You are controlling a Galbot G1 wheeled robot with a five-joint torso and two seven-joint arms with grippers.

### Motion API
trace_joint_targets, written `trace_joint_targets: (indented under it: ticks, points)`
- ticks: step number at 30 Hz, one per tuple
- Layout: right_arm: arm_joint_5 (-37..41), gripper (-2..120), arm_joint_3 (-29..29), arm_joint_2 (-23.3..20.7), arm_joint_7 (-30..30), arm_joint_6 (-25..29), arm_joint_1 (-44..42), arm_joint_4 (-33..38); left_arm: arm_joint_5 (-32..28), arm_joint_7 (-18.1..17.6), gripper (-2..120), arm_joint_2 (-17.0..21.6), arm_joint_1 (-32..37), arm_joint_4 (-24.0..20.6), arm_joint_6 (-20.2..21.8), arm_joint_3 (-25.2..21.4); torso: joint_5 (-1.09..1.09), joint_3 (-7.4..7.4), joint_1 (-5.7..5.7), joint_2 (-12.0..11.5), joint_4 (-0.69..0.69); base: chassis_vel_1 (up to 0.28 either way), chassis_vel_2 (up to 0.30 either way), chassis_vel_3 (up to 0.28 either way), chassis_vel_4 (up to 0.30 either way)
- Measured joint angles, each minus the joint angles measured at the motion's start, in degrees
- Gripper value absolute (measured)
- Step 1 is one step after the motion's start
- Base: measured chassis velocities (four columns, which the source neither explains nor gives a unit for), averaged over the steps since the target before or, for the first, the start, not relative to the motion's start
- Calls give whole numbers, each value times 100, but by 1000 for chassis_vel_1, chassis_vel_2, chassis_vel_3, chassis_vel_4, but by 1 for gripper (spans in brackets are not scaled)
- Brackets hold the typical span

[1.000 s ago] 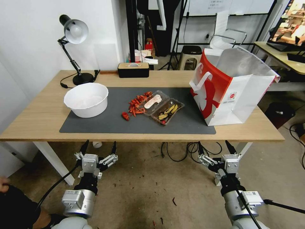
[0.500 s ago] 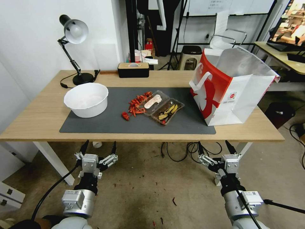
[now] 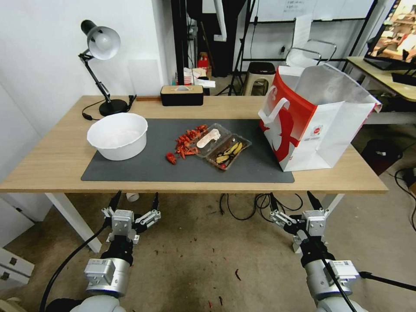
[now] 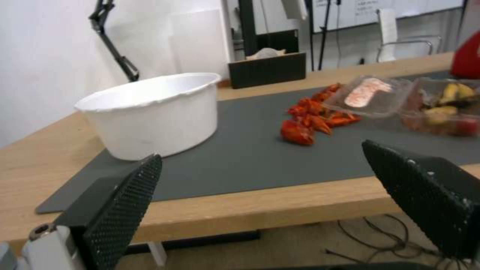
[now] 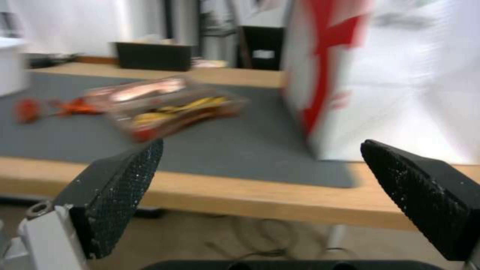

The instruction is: Close the disposable takeout box, then place it into the delivery bag.

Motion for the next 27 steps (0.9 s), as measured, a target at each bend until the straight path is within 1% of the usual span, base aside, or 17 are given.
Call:
trace_joint_targets:
  ticks: [1, 2, 3, 4, 5, 6, 7, 8, 10, 11, 13, 15, 16, 18, 25, 26, 27]
  points:
    - [12, 100, -39, 13, -109, -15, 35, -34, -102, -74, 100, 30, -61, 74, -12, -49, 0, 0, 0, 0, 0, 0, 0, 0, 0]
    - [38, 100, -136, 46, -368, -49, 118, -117, -406, -291, 100, 116, -243, 282, -54, -191, -3, 0, 0, 0, -1, 0, 0, 0, 0]
    - [44, 100, -136, 48, -399, -53, 135, -121, -752, -543, 100, 218, -445, 521, -106, -356, -4, 0, 1, 0, -1, 0, 0, 0, 0]
    - [44, 100, -136, 48, -399, -53, 135, -121, -752, -543, 100, 218, -445, 521, -106, -356, -4, 0, 1, 0, -1, 0, 0, 0, 0]
    - [66, 100, -150, 49, -480, -62, 152, -121, -954, -684, 100, 287, -564, 637, -112, -455, -10, 0, 1, -1, -2, 0, 0, 0, 0]
    - [84, 100, -164, 51, -539, -69, 165, -120, -1023, -719, 100, 328, -603, 639, -101, -489, -10, 1, 2, 0, -4, 0, 0, 0, 0]
    - [102, 100, -171, 53, -617, -79, 188, -119, -1116, -762, 100, 391, -651, 580, -75, -547, 4, 0, 2, 0, -2, 0, 0, 0, 0]
    - [102, 100, -171, 53, -617, -79, 188, -119, -1116, -762, 100, 391, -651, 580, -75, -547, 4, 0, 2, 0, -2, 0, 0, 0, 0]
    - [168, 100, -175, 45, -826, -120, 224, -67, -1157, -766, 100, 411, -663, 521, -54, -558, -4, 0, 2, 0, -2, 0, 0, 0, 0]
    - [264, 100, -184, 35, -1115, -180, 277, 11, -1160, -751, 100, 417, -658, 470, -53, -559, 0, 0, 1, 0, -1, 0, 0, 0, 0]
    - [290, 100, -189, 32, -1192, -197, 290, 31, -1160, -748, 100, 418, -656, 460, -53, -559, 0, 0, 2, -1, -1, 0, 0, 0, 0]
    - [478, 100, -204, 10, -1752, -314, 389, 183, -1168, -719, 100, 433, -626, 387, -53, -558, -1, 0, 2, 0, -1, 0, 0, 0, 0]
    - [478, 100, -204, 10, -1752, -314, 389, 183, -1168, -719, 100, 433, -626, 387, -53, -558, -1, 0, 2, 0, -1, 0, 0, 0, 0]
    - [622, 100, -219, -5, -2186, -404, 469, 302, -1193, -703, 100, 463, -615, 357, -54, -557, -2, 0, 1, 0, 0, 0, 0, 0, 0]
    - [678, 100, -221, -11, -2348, -440, 495, 346, -1270, -663, 100, 547, -624, 384, -89, -572, -1, 0, 1, 0, -1, 0, 0, 0, 0]
    - [733, 100, -162, -32, -2354, -465, 479, 404, -1285, -659, 100, 565, -626, 409, -103, -581, 5, 0, 1, -1, 0, 0, 0, 0, 0]
    - [733, 100, -162, -32, -2354, -465, 479, 404, -1285, -659, 100, 565, -626, 409, -103, -581, 5, 0, 1, -1, 0, 0, 0, 0, 0]
